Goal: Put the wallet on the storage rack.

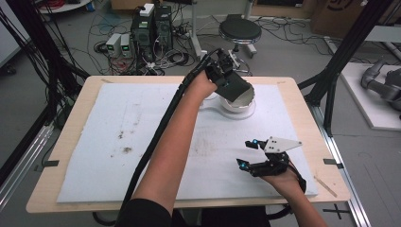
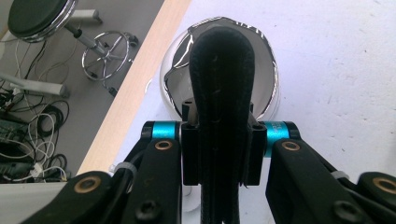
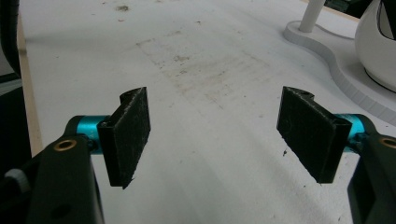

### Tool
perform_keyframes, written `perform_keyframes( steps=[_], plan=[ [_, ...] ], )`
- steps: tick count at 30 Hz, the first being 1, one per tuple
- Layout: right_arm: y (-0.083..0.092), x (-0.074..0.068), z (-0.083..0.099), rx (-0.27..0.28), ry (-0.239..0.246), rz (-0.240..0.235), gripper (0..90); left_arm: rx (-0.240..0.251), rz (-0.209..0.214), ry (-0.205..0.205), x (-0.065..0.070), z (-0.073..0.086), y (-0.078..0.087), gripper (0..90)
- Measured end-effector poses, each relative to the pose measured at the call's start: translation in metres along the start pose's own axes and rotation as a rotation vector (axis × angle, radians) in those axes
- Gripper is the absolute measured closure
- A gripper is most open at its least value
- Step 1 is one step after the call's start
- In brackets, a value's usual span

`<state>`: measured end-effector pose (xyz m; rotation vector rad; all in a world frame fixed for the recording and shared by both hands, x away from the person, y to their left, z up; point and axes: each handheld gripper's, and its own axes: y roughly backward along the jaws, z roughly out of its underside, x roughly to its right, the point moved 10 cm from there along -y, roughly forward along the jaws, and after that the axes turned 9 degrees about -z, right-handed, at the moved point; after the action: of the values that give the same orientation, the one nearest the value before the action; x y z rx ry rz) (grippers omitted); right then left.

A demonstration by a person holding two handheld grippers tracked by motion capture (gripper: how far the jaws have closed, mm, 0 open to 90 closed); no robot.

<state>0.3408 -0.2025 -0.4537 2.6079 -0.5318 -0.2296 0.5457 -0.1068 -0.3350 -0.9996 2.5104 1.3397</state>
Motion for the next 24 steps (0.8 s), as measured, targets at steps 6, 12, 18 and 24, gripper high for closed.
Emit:
perform_keyframes(
  steps=[6,12,18,24],
  plan=[
    [0.000,0.001,0.000,0.002,0.003,0.001,26.2,-0.031,0.005,-0.030,0.010,-0.004,-0.013,74.7],
    [0.000,-0.001,0.000,0.004,-0.001,-0.006,26.2,-0.019,-0.033,-0.029,0.011,-0.008,-0.021,71.4],
    [0.001,-0.002,0.000,0.004,0.009,-0.008,26.2,0.016,-0.123,0.002,-0.002,-0.007,-0.016,46.1],
    [0.001,-0.002,-0.002,0.007,0.007,-0.002,26.2,0.060,-0.183,0.021,-0.013,-0.012,-0.004,45.0]
  ],
)
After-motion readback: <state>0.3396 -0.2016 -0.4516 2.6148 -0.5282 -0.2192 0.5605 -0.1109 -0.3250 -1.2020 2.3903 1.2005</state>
